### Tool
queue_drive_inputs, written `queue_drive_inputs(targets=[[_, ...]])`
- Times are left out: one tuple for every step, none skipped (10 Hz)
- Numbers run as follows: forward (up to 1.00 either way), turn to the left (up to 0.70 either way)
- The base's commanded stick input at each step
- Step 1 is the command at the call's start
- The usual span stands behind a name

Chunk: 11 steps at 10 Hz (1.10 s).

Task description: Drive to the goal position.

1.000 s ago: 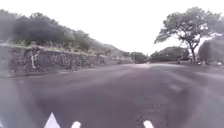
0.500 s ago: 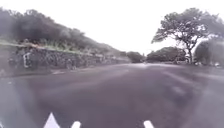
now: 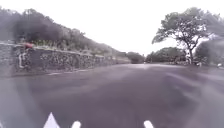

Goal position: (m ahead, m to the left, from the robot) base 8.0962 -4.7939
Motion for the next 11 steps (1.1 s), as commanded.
queue_drive_inputs(targets=[[0.7,0.0],[0.7,-0.02],[0.7,-0.14],[0.7,-0.27],[0.7,-0.35],[0.7,-0.35],[0.7,0.0],[0.7,0.0],[0.7,0.0],[0.7,-0.35],[0.7,-0.35]])
